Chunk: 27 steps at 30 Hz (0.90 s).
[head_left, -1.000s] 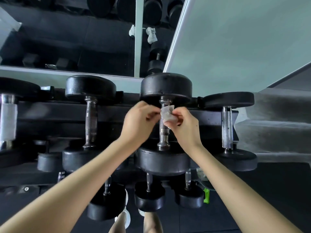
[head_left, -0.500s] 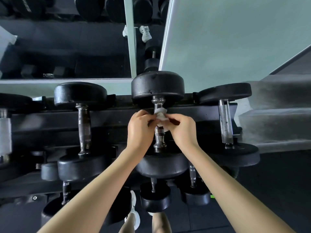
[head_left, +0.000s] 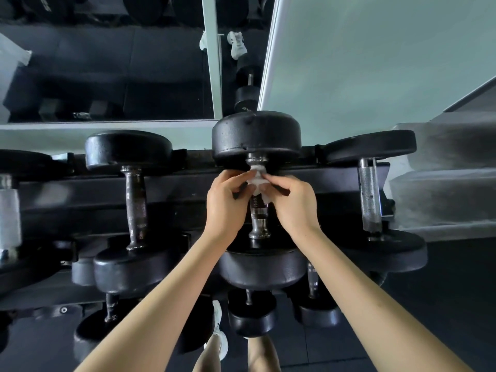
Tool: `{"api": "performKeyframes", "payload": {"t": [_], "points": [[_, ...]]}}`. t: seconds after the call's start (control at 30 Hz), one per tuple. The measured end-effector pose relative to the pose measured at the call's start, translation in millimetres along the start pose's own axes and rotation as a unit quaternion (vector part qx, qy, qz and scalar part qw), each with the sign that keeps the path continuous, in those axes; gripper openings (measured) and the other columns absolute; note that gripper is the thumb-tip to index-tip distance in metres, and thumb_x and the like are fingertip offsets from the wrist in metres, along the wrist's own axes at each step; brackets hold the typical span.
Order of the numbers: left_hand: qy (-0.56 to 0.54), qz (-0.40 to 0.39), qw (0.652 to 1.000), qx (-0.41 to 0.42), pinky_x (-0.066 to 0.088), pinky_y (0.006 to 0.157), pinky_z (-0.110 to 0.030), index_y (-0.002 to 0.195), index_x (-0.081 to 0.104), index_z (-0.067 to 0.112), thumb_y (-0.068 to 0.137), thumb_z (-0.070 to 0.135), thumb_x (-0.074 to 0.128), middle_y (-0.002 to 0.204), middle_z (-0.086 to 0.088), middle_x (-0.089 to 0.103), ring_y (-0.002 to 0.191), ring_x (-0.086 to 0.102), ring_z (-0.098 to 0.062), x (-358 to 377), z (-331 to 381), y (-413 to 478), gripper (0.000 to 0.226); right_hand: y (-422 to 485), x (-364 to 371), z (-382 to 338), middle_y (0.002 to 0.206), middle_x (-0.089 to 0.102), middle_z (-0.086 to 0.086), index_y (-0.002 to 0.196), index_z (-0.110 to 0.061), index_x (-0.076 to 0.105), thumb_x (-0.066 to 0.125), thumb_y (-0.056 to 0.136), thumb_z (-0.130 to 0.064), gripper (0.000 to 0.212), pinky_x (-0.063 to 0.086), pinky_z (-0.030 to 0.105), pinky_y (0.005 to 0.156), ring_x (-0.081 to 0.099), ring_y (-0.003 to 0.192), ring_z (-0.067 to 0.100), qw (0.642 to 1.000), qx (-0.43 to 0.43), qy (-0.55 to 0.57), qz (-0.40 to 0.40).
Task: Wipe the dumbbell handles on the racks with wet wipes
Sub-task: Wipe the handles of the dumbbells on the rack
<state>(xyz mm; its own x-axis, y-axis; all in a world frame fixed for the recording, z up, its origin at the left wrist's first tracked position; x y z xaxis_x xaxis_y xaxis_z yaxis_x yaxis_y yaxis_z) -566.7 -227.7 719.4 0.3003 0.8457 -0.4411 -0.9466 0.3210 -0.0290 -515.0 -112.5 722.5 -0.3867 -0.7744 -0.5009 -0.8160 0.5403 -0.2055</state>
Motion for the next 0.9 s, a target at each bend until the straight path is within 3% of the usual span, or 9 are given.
{"api": "performKeyframes", "payload": {"t": [0.07,0.2,0.33,0.4,0.47,0.57,0.73,0.9], "points": [[0.016,-0.03,0.999,0.022,0.048,0.083,-0.028,0.119,0.065,0.02,0.085,0.016,0.068,0.102,0.014,0.056,0.095,0.056,-0.018,-1.3,-5.2,-0.8,0.034,-0.7,-0.4,3.9,0.1,0.066,-0.008,0.116,-0.022,0.068,0.065,0.088,-0.022,0.028,0.049,0.036,0.09,0.057,0.102,0.02,1.0,-0.022,-0.019,-0.012],[0.021,-0.037,0.999,0.016,0.041,0.09,-0.02,0.121,0.063,0.02,0.08,0.02,0.073,0.099,0.028,0.051,0.103,0.051,-0.013,-2.7,-12.1,0.3,0.043,7.0,-1.8,2.4,0.1,0.062,-0.016,0.115,-0.021,0.068,0.068,0.085,-0.015,0.031,0.043,0.024,0.095,0.052,0.107,0.015,0.998,-0.053,0.009,-0.016],[0.042,-0.041,0.997,0.045,0.037,0.086,-0.01,0.112,0.069,0.016,0.075,0.024,0.077,0.1,0.012,0.063,0.099,0.05,-0.013,-6.3,-16.2,2.9,0.039,5.6,-7.7,7.2,0.077,0.062,-0.011,0.11,-0.017,0.07,0.069,0.083,-0.008,0.029,0.036,0.008,0.08,0.047,0.087,0.014,0.992,-0.109,-0.022,-0.066],[0.106,-0.051,0.984,0.13,0.038,0.082,-0.022,0.105,0.073,0.016,0.074,0.035,0.073,0.097,0.005,0.067,0.096,0.05,-0.017,-10.8,-23.2,-4.2,0.037,-1.0,-11.2,14.8,0.069,0.062,-0.005,0.104,-0.014,0.073,0.072,0.08,-0.008,0.025,0.037,0.013,0.072,0.045,0.077,0.016,0.979,-0.169,-0.061,-0.097],[0.174,-0.049,0.962,0.205,0.033,0.079,-0.031,0.102,0.074,0.02,0.078,0.044,0.064,0.094,0.008,0.067,0.094,0.047,-0.015,-15.6,-30.9,-14.1,0.035,-7.2,-13.3,18.7,0.064,0.061,-0.003,0.098,-0.012,0.075,0.071,0.079,-0.013,0.02,0.038,0.018,0.065,0.043,0.071,0.016,0.961,-0.235,-0.099,-0.109],[0.235,-0.004,0.94,0.246,0.021,0.079,-0.027,0.101,0.075,0.024,0.082,0.045,0.062,0.092,0.011,0.067,0.091,0.046,-0.015,-18.1,-34.5,-13.9,0.03,1.3,-14.8,12.8,0.06,0.06,-0.002,0.093,-0.009,0.076,0.064,0.081,-0.023,0.022,0.037,0.027,0.062,0.042,0.067,0.019,0.941,-0.295,-0.132,-0.099],[0.214,0.039,0.967,0.133,0.017,0.075,-0.028,0.093,0.076,0.027,0.081,0.049,0.059,0.09,0.012,0.07,0.09,0.048,-0.018,-6.3,-19.8,8.2,0.031,29.8,-9.8,-1.5,0.064,0.064,-0.003,0.103,-0.009,0.073,0.054,0.086,-0.021,0.028,0.04,0.031,0.066,0.039,0.067,0.015,0.933,-0.318,-0.158,-0.053],[0.182,-0.031,0.981,0.066,0.018,0.075,-0.031,0.102,0.073,0.033,0.077,0.047,0.068,0.093,0.012,0.068,0.087,0.041,-0.014,-12.1,-22.3,-10.7,0.03,0.8,-24.6,15.3,0.058,0.061,-0.01,0.102,-0.02,0.074,0.049,0.089,-0.019,0.028,0.036,0.032,0.062,0.042,0.06,0.019,0.877,-0.396,-0.26,-0.078]]}}
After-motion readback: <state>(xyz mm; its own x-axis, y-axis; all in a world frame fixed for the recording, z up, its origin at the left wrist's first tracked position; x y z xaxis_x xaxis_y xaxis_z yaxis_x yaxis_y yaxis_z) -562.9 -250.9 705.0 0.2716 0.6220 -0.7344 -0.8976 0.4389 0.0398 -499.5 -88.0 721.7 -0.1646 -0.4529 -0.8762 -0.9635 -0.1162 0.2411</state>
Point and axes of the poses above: each hand's wrist, its own y-axis towards the middle knuckle, its own x-axis out of the palm, z = x × y, the point moved 1 cm from there along y, towards the middle knuckle
